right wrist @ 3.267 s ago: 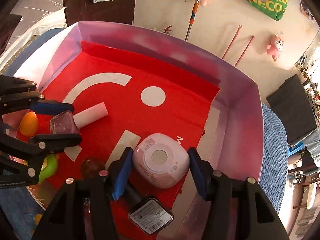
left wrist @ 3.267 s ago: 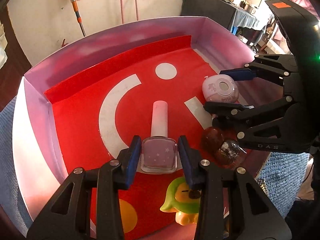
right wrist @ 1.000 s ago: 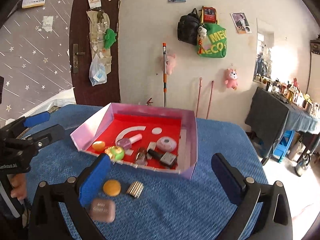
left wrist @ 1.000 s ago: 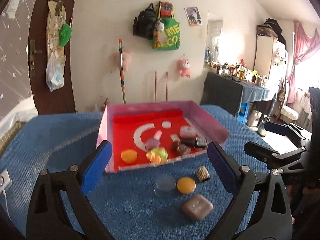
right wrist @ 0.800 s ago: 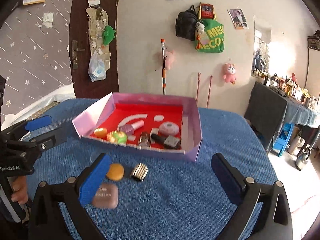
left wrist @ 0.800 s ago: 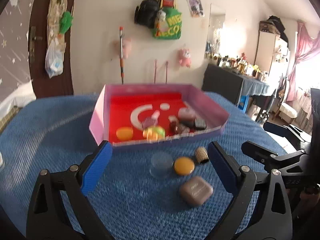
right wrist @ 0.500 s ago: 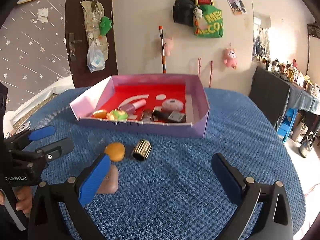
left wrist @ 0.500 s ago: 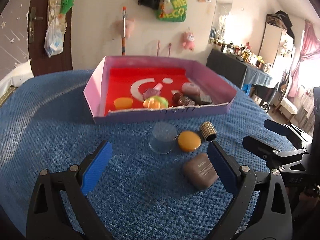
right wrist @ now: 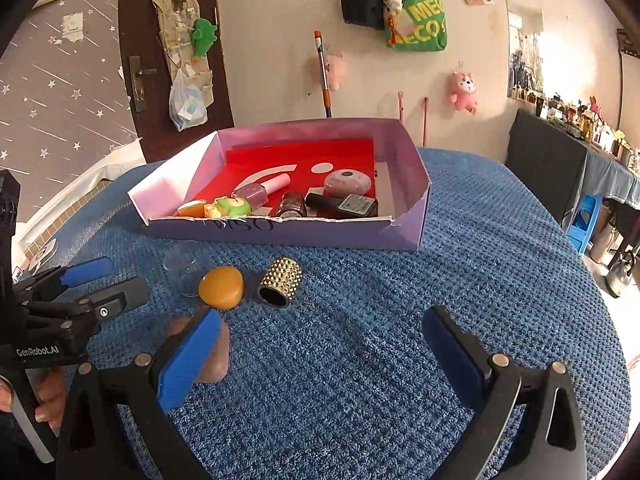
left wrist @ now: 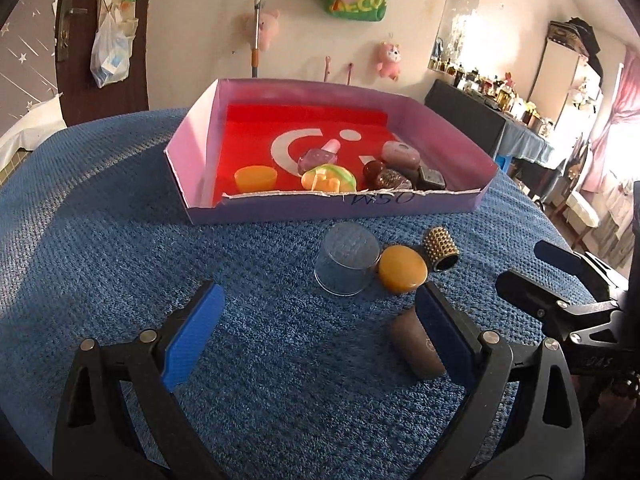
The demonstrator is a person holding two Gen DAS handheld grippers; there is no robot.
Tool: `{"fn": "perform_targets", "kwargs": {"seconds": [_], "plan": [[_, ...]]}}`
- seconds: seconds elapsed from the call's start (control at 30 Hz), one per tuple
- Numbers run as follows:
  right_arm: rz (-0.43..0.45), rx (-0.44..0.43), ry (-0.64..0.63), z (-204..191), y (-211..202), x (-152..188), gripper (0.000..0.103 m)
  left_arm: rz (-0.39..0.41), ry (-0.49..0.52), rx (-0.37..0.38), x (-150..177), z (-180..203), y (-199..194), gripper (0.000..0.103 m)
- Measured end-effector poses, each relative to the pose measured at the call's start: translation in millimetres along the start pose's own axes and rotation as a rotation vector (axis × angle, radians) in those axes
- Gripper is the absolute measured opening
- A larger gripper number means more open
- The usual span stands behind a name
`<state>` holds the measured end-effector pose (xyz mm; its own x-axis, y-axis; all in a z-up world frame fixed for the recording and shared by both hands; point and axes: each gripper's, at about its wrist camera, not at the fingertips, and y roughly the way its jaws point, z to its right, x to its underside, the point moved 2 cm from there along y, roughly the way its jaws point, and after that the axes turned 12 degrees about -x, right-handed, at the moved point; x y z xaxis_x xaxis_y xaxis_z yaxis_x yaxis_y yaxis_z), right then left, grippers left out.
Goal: Organize rigid objects
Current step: 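Grasp the clear plastic cup with the left tool while the right tool grasps the gold studded cylinder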
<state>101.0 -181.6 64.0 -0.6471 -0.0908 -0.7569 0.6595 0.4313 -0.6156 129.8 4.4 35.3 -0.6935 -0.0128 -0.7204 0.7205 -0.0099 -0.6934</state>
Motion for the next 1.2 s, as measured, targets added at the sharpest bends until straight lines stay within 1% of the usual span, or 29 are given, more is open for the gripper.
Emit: {"fn": "perform_targets", "kwargs": {"seconds": [0.1,0.23,0.37,0.6,0.67,0.73,0.87,0.9,0.97,1.03,1.07,1.1,1.13,1.17,1.2], "plan": [[-0.014,-0.011,0.01,2,5,-2,0.103,-0.026,0.005,0.003,-2,0,6,0.097],[-0.041,-0.039,0.028,5,13,-5,0.103,-0.039,0.016,-0.015,-7,1,12,0.097],[-0.066,-0.079,0.065,11,22,-9,0.103,-0.057,0.034,-0.005,-11,3,19,0.097],[-0.111,-0.112,0.086,16,40,-19,0.095,-0.084,0.059,0.028,-23,5,29,0.097],[-0.124,-0.116,0.086,17,45,-22,0.094,-0.099,0.068,0.034,-27,6,33,0.097],[-0.136,-0.121,0.086,17,51,-24,0.09,-0.113,0.075,0.033,-29,7,37,0.095],[-0.171,-0.129,0.09,18,63,-28,0.084,-0.162,0.071,0.051,-30,6,50,0.088],[-0.182,-0.137,0.093,19,66,-29,0.081,-0.171,0.069,0.055,-30,6,52,0.084],[-0.195,-0.143,0.095,19,70,-28,0.076,-0.186,0.068,0.069,-30,6,56,0.079],[-0.207,-0.145,0.087,18,74,-28,0.073,-0.186,0.066,0.076,-30,6,56,0.077],[-0.205,-0.143,0.078,17,74,-28,0.072,-0.184,0.065,0.084,-31,6,56,0.071],[-0.208,-0.148,0.071,16,75,-29,0.065,-0.185,0.064,0.099,-31,6,56,0.063],[-0.212,-0.154,0.067,15,76,-29,0.058,-0.185,0.064,0.115,-31,7,56,0.059],[-0.212,-0.153,0.06,14,76,-29,0.055,-0.186,0.066,0.137,-31,9,56,0.048],[-0.216,-0.166,0.052,13,77,-28,0.048,-0.187,0.068,0.153,-32,10,55,0.039]]}}
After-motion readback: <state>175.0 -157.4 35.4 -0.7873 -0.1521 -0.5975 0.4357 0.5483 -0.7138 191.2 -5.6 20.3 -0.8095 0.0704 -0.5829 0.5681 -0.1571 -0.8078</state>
